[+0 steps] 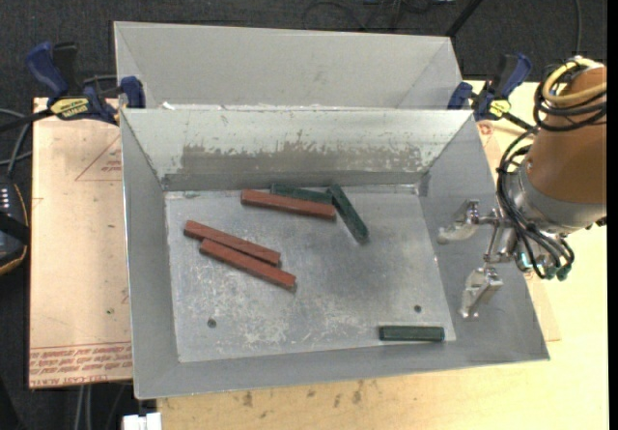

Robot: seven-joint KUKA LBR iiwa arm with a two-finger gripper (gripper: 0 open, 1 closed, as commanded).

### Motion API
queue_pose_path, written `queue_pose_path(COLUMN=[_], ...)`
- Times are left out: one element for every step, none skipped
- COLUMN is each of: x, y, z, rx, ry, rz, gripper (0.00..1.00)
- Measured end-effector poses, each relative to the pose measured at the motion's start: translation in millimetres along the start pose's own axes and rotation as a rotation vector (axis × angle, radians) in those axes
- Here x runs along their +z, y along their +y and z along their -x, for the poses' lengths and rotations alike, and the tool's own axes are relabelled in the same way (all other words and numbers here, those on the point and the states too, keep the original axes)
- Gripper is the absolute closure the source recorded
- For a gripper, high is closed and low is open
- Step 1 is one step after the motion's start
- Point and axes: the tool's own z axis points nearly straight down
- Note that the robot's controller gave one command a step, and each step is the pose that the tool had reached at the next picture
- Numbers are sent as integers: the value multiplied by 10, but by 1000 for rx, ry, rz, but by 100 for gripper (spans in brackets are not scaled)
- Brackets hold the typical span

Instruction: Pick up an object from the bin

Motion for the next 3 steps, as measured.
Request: queue_pose_path(x=[-32, 316, 906], y=[5, 412, 380], z=[15, 43, 46], rx=[-3, -34, 4], ry=[-7, -13, -13], rz=[-1, -4, 3], gripper=[0, 0, 0])
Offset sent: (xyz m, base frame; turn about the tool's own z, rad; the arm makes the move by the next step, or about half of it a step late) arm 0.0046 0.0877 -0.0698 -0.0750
